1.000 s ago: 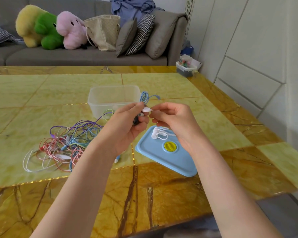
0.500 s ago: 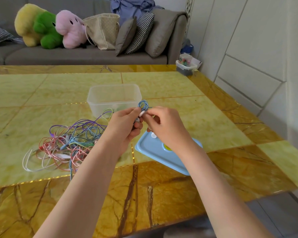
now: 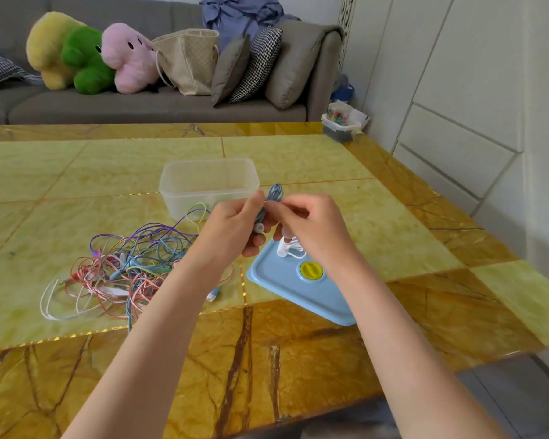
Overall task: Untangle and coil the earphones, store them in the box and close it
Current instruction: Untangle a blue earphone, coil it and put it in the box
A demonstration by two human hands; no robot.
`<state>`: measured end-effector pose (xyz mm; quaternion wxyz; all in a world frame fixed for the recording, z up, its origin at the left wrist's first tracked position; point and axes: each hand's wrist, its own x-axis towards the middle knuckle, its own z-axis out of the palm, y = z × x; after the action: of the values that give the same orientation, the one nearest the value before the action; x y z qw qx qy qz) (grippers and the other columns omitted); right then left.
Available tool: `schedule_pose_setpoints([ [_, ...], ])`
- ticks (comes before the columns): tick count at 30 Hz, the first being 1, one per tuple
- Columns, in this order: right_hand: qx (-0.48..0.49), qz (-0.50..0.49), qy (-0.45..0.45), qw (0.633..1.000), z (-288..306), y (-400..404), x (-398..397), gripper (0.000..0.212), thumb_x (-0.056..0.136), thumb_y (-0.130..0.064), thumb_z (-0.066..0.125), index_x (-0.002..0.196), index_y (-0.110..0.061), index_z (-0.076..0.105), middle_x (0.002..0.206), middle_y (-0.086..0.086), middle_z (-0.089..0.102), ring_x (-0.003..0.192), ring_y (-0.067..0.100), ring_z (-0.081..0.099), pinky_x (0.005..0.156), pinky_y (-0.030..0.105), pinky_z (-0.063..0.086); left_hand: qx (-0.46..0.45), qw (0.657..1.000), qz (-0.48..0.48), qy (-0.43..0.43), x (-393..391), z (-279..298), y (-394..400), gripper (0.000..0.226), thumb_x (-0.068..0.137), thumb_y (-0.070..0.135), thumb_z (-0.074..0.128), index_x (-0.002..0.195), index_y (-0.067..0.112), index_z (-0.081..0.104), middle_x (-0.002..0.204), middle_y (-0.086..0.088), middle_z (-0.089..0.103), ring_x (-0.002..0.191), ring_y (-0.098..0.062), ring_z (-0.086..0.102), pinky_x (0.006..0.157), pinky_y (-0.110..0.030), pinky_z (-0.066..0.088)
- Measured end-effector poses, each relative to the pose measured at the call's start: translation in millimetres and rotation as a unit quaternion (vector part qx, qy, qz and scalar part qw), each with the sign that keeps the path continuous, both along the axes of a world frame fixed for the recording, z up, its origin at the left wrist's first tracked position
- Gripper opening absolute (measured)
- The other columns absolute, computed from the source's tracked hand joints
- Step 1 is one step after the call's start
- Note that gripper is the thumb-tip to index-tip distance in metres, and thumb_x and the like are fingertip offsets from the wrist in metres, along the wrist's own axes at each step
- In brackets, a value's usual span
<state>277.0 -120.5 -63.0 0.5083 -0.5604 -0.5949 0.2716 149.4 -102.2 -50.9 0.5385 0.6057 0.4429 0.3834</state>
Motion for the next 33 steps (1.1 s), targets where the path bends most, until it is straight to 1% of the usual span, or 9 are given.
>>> schedule_pose_setpoints([
  [3, 0.006, 0.015, 0.015, 1.000, 2.6, 0.1, -0.6, 0.017, 0.088, -0.013, 0.062, 0.080, -0.003, 0.073, 0.049, -0.005, 0.055, 0.051, 0.014, 0.053, 0.057, 0.025, 0.044, 0.002, 0.998, 0.056, 0.001, 0.2, -2.7, 5.1, 0.041, 0.100, 0.034, 0.037, 0.073, 0.012, 0.060, 0.068, -0.002, 0.055, 0.048, -0.006, 0.052, 0.047, -0.020, 0.037],
  [5, 0.008, 0.025, 0.032, 0.999, 5.2, -0.2, -1.1, 0.014, 0.089, -0.011, 0.062, 0.087, -0.005, 0.074, 0.055, 0.001, 0.060, 0.051, 0.012, 0.050, 0.058, 0.025, 0.043, 0.001, 0.996, 0.091, -0.024, 1.0, -3.4, 5.9, 0.039, 0.099, 0.032, 0.038, 0.073, 0.015, 0.062, 0.066, 0.004, 0.060, 0.044, 0.000, 0.051, 0.048, -0.018, 0.037],
  [8, -0.010, 0.055, 0.053, 0.997, 7.2, -1.0, -4.0, 0.013, 0.088, -0.007, 0.061, 0.090, -0.001, 0.072, 0.069, 0.007, 0.066, 0.052, 0.006, 0.056, 0.058, 0.020, 0.047, 0.032, 0.986, 0.152, -0.065, -0.3, -3.6, 7.2, 0.036, 0.100, 0.026, 0.039, 0.072, 0.014, 0.058, 0.048, 0.012, 0.058, 0.038, 0.001, 0.046, 0.042, -0.014, 0.035],
  [11, -0.059, 0.090, 0.092, 0.990, 6.6, -1.1, -4.6, 0.015, 0.087, -0.001, 0.061, 0.098, 0.002, 0.070, 0.070, 0.004, 0.065, 0.055, 0.006, 0.061, 0.060, 0.017, 0.052, 0.051, 0.978, 0.178, -0.094, -1.9, -2.8, 8.3, 0.027, 0.099, 0.021, 0.040, 0.075, 0.016, 0.050, 0.046, 0.011, 0.058, 0.036, 0.001, 0.044, 0.036, -0.012, 0.030],
  [16, -0.109, 0.095, 0.094, 0.985, 3.4, -1.8, -4.7, 0.016, 0.088, -0.002, 0.061, 0.102, 0.000, 0.068, 0.075, 0.004, 0.066, 0.061, 0.007, 0.063, 0.066, 0.015, 0.053, 0.039, 0.990, 0.103, -0.082, -2.0, -0.3, 4.7, 0.027, 0.099, 0.022, 0.041, 0.073, 0.017, 0.048, 0.044, 0.011, 0.051, 0.036, -0.002, 0.040, 0.036, -0.013, 0.027],
  [19, -0.103, 0.072, 0.121, 0.985, 2.0, -1.4, -1.0, 0.014, 0.087, 0.001, 0.061, 0.093, -0.008, 0.069, 0.072, -0.001, 0.066, 0.059, 0.004, 0.064, 0.066, 0.015, 0.053, 0.047, 0.996, 0.064, -0.049, -3.4, 1.6, 4.3, 0.026, 0.098, 0.023, 0.043, 0.075, 0.018, 0.054, 0.046, 0.012, 0.050, 0.040, -0.002, 0.044, 0.039, -0.012, 0.028],
  [25, -0.089, 0.071, 0.239, 0.964, 0.3, -0.8, 6.5, 0.008, 0.081, 0.003, 0.066, 0.084, -0.005, 0.068, 0.076, 0.006, 0.069, 0.069, 0.014, 0.067, 0.071, 0.020, 0.054, -0.104, 0.988, -0.013, -0.113, -6.4, 0.4, 3.2, 0.023, 0.096, 0.026, 0.047, 0.080, 0.015, 0.058, 0.054, 0.006, 0.048, 0.036, -0.002, 0.037, 0.033, -0.011, 0.023],
  [28, -0.077, 0.082, 0.227, 0.967, 1.9, 0.1, 7.6, 0.011, 0.082, 0.004, 0.064, 0.087, -0.004, 0.069, 0.079, 0.005, 0.070, 0.073, 0.012, 0.067, 0.077, 0.021, 0.055, -0.125, 0.983, -0.021, -0.132, -7.2, -0.3, 4.3, 0.025, 0.097, 0.024, 0.046, 0.075, 0.015, 0.055, 0.057, 0.003, 0.051, 0.032, -0.001, 0.027, 0.030, -0.011, 0.019],
  [33, -0.064, 0.081, 0.211, 0.972, 4.3, -1.2, 5.1, 0.010, 0.081, 0.004, 0.064, 0.086, -0.003, 0.070, 0.072, 0.002, 0.070, 0.068, 0.011, 0.068, 0.072, 0.019, 0.055, -0.129, 0.983, -0.013, -0.129, -5.1, -1.3, 5.4, 0.020, 0.096, 0.024, 0.049, 0.079, 0.013, 0.053, 0.051, 0.005, 0.052, 0.032, -0.002, 0.026, 0.031, -0.012, 0.021],
])
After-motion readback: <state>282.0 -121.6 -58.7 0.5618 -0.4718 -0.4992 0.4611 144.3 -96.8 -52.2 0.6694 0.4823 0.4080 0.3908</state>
